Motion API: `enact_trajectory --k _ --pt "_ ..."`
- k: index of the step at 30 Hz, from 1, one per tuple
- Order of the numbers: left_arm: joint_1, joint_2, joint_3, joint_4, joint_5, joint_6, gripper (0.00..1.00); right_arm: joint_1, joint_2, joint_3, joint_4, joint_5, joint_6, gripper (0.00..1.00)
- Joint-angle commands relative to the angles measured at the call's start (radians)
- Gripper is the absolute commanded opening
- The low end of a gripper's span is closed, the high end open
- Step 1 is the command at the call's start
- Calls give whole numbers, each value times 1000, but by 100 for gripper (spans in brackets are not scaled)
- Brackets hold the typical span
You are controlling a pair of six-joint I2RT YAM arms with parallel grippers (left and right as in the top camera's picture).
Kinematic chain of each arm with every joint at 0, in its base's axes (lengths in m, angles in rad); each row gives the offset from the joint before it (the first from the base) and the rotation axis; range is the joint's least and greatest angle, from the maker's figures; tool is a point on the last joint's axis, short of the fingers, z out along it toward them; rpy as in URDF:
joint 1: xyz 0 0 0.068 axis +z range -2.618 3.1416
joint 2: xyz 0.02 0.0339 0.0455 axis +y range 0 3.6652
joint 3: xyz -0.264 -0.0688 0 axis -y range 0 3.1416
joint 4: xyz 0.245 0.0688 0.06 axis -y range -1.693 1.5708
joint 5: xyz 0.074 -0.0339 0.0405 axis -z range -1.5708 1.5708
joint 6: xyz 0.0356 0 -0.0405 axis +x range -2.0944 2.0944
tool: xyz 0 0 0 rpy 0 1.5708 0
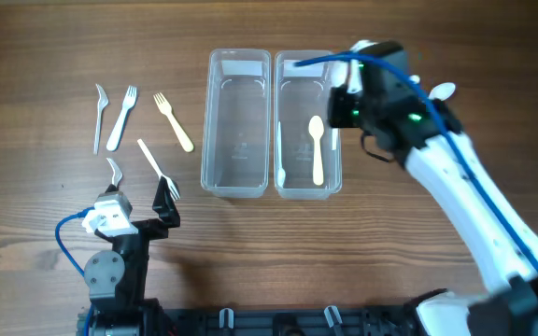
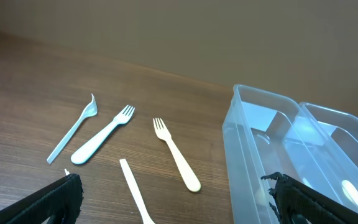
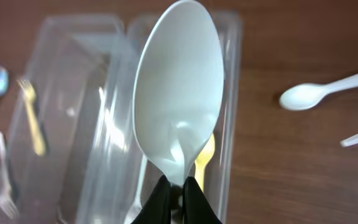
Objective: Pack container
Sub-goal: 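Place the white spoon into the right container, then grasp another white spoon with the right gripper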
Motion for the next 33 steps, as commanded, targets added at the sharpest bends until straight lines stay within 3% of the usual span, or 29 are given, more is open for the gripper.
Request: enact_trajectory --k 1,2,5,7,8,10,11,14,19,20,23,27,28,30,33 --pt "8 -6 -5 0 8 16 100 43 77 3 26 -42 -51 16" --pt "8 -6 -5 0 8 16 100 48 87 3 29 -42 -49 36" --pt "8 -6 -5 0 8 16 100 48 73 15 31 -42 -52 51" --pt "8 -6 -5 0 8 16 100 48 21 49 19 -6 -43 55" --pt "8 -6 -5 0 8 16 100 46 -31 72 4 97 34 55" --pt "8 -6 -5 0 8 16 100 34 -124 93 -3 251 141 75" --pt "8 -6 -5 0 8 16 100 23 -180 93 -4 337 190 79" --pt "8 -6 -5 0 8 16 100 -46 -272 93 -101 575 379 69" --pt "8 -6 -5 0 8 16 100 -219 -191 91 -191 599 552 67" --pt "8 -6 -5 0 8 16 100 -249 -154 91 -186 581 565 68" --pt "8 -6 -5 0 8 16 100 -312 -13 91 -159 561 637 92" --pt "8 -6 -5 0 8 16 100 -326 171 91 -111 557 739 93" --pt "8 -6 -5 0 8 16 100 -330 213 91 -99 532 771 97" --pt "8 -6 -5 0 8 16 100 -338 261 91 -50 482 762 97" --pt "8 -6 -5 0 8 16 100 -373 309 91 14 402 768 87"
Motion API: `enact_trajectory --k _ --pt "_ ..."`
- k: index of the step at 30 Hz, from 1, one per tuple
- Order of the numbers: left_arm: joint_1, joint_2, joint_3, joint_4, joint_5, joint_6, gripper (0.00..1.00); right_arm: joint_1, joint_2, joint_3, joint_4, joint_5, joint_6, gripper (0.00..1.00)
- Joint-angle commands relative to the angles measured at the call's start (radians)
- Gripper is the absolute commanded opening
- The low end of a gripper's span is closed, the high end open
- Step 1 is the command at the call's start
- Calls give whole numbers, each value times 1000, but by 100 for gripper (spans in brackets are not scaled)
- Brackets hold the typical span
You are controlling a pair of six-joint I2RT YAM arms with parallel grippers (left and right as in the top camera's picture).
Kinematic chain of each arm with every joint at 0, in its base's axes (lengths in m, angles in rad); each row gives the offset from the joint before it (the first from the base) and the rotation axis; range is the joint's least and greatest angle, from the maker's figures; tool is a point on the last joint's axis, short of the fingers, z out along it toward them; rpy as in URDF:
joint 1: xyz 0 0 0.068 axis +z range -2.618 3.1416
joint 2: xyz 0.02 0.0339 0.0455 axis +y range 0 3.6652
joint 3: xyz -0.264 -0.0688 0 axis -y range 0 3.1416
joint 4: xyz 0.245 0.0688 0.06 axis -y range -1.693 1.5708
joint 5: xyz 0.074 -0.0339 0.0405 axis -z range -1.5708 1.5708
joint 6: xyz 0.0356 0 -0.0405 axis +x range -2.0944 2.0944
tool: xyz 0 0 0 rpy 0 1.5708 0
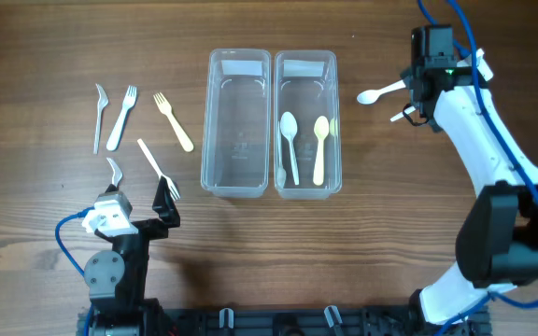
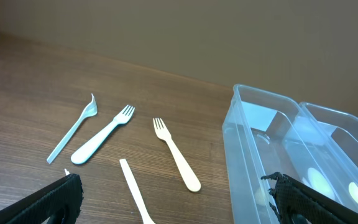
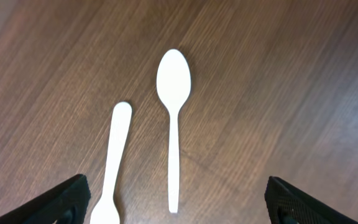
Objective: Pack container
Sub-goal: 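Grasp another white spoon with the right gripper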
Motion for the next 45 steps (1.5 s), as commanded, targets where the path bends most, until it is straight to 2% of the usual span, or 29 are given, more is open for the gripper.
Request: enact_trajectory --k 1,3,7,13,16,20,23,28,31,38,42,45 --pt "8 -6 -5 0 8 16 100 -53 36 4 63 -119 28 87" --pt "8 -6 -5 0 8 16 100 -92 40 4 123 -183 0 86" --pt "8 -6 -5 0 8 16 100 -104 63 4 266 -262 -212 91" --pt "8 -6 -5 0 8 16 100 -109 186 4 292 -259 -160 90" --pt "8 -6 -5 0 8 16 100 -109 264 4 411 -396 -306 92" --pt "8 -6 -5 0 8 16 100 -109 301 4 465 -442 -325 92" --pt "8 -6 -5 0 8 16 100 -109 314 4 444 -439 -319 92" --pt "8 -6 -5 0 8 16 100 -109 318 3 256 -365 -286 86" --pt "8 -6 -5 0 8 16 100 -109 318 3 182 -351 -287 89" --pt "8 -6 -5 0 8 16 100 -109 314 3 32 -328 -292 90" --pt "8 -6 -5 0 8 16 100 -109 266 3 14 -328 -406 94" --pt "8 -6 -5 0 8 16 100 -109 135 3 27 -329 -520 94"
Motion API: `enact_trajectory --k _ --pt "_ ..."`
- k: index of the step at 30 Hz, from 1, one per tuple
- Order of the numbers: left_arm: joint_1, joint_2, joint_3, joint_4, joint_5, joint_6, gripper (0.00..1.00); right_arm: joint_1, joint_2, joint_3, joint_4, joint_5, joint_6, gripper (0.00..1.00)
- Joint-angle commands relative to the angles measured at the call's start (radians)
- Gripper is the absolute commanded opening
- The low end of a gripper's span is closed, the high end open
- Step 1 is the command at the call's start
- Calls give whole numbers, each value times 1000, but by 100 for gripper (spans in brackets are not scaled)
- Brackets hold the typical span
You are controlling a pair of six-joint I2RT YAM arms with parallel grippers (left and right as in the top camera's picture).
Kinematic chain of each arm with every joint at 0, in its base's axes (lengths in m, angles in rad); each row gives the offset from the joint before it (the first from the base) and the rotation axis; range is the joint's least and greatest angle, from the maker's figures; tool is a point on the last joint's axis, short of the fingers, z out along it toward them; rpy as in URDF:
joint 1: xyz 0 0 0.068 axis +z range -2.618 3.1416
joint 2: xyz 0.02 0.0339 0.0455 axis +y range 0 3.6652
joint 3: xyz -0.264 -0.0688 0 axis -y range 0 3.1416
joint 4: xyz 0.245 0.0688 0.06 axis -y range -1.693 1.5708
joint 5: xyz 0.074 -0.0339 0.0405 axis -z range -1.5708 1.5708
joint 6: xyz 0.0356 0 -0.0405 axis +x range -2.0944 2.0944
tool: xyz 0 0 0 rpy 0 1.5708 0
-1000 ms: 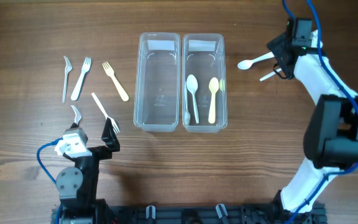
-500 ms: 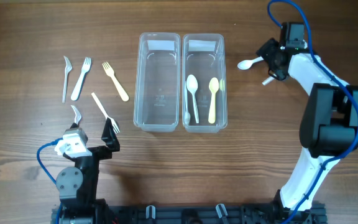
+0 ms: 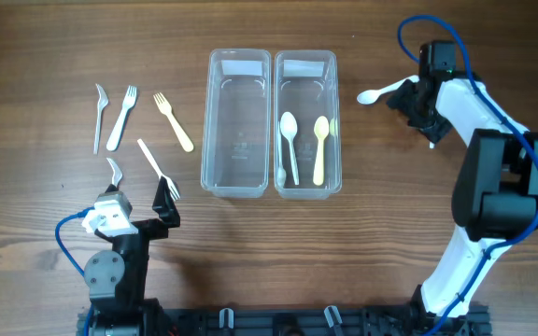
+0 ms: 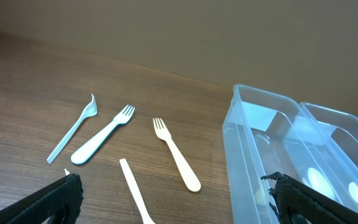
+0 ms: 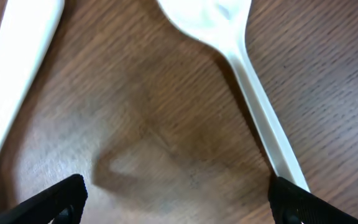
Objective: Pack container
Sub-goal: 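Grasp another white spoon with the right gripper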
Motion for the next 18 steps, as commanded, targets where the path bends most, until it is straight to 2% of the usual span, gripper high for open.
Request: enact_trajectory --k 1,5,6,7,8,9,12,18 --pt "8 -6 -5 0 8 16 100 -2 -173 -16 5 -18 -134 93" --pt "8 -6 -5 0 8 16 100 -3 -332 -16 29 19 -240 88" --pt "8 -6 -5 0 8 16 100 -8 -350 -16 41 36 -317 88" --pt "8 -6 -5 0 8 16 100 -16 -342 -16 40 66 -354 89" --pt "8 -6 -5 0 8 16 100 -29 -328 -16 34 90 -355 98" --pt "8 -6 -5 0 8 16 100 -44 -309 -16 34 98 -354 99" --pt "8 -6 -5 0 8 16 100 -97 -259 -16 52 95 -381 95" --pt "8 -6 -5 0 8 16 100 -130 -147 -16 128 2 -499 93"
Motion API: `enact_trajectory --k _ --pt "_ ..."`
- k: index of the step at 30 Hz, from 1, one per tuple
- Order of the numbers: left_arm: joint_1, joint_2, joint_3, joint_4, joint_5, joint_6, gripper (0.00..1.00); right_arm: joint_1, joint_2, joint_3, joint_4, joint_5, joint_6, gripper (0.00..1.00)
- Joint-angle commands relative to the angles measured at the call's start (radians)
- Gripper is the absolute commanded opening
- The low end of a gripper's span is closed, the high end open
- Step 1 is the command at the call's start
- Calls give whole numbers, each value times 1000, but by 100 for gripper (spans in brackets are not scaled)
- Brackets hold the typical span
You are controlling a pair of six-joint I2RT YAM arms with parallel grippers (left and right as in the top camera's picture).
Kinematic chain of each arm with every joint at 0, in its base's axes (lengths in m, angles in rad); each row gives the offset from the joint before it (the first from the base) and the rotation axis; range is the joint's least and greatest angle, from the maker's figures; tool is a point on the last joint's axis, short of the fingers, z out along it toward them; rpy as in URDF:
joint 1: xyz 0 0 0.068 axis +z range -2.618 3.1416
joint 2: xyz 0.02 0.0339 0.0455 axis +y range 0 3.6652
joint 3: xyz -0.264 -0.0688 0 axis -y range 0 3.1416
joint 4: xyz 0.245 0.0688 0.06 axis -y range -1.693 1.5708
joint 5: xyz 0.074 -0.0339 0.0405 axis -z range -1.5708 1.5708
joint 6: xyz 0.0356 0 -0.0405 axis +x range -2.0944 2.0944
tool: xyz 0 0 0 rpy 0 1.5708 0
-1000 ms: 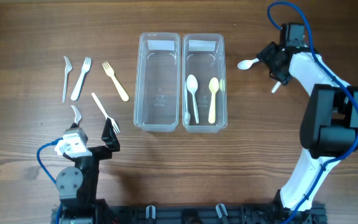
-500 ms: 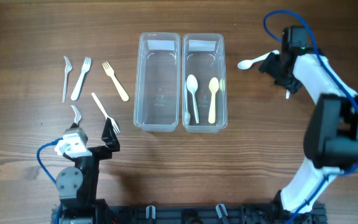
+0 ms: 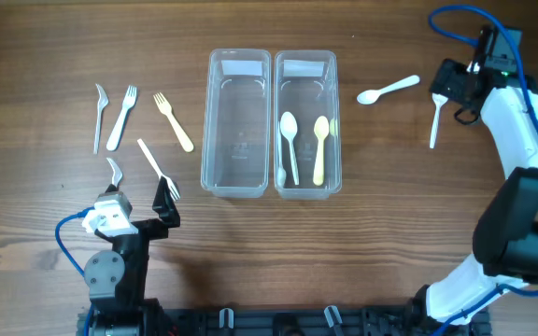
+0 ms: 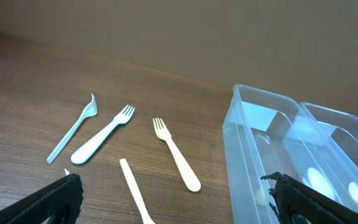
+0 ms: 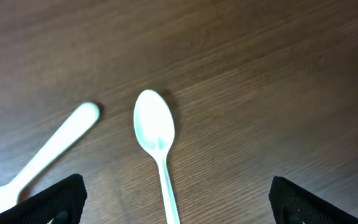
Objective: Pack container
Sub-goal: 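Grasp another white spoon with the right gripper, then place the white spoon into the right container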
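Note:
Two clear containers stand mid-table: the left container (image 3: 239, 121) holds nothing, the right container (image 3: 306, 70) holds a white spoon (image 3: 289, 140) and a cream spoon (image 3: 319, 145). On the table to their right lie a white spoon (image 3: 389, 91) and a pale spoon (image 3: 434, 121). My right gripper (image 3: 456, 89) hovers open over the pale spoon (image 5: 157, 143), whose handle runs between the wide-apart fingers of the right gripper (image 5: 179, 205); nothing is held. My left gripper (image 4: 173, 202) rests open and empty at the front left.
Several plastic forks lie left of the containers: a pale blue fork (image 4: 73, 127), a white fork (image 4: 101, 134), a cream fork (image 4: 176, 155) and a thin white one (image 3: 157, 166) close to my left gripper (image 3: 138, 191). The white spoon's handle (image 5: 42, 158) lies left of the pale spoon.
My right gripper was very low over the two loose spoons; now it stands higher and farther to the right, still open and empty. The left arm has not moved.
My right gripper was shut on a white spoon over the right container, which held the cream spoon. Then the white spoon lay in that container and the gripper was open over two spoons on the table. It was then close above them, and now stands higher.

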Motion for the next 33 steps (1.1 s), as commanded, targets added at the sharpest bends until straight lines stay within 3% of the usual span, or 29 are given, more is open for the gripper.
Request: enact_trajectory --k 1,5,10,14,18,19,20,23,25,33 --pt "8 -6 -5 0 9 16 100 3 119 2 23 -82 -87 87" --pt "8 -6 -5 0 9 16 100 3 208 2 16 -90 -50 78" --pt "8 -6 -5 0 8 16 100 3 241 1 14 -90 -27 75" --pt "8 -6 -5 0 8 16 100 3 241 1 15 -90 -27 48" --pt "8 -6 -5 0 9 16 100 3 241 1 29 -90 -34 50" --pt "8 -6 -5 0 8 16 100 3 241 1 35 -90 -46 44" --pt "8 -6 -5 0 8 16 100 3 241 1 43 -90 -57 32" --pt "8 -6 -5 0 8 16 100 3 241 1 53 -90 -55 19" --pt "8 -6 -5 0 9 16 100 3 241 1 55 -90 -55 4" --pt "8 -6 -5 0 8 16 100 3 231 2 49 -94 1 4"
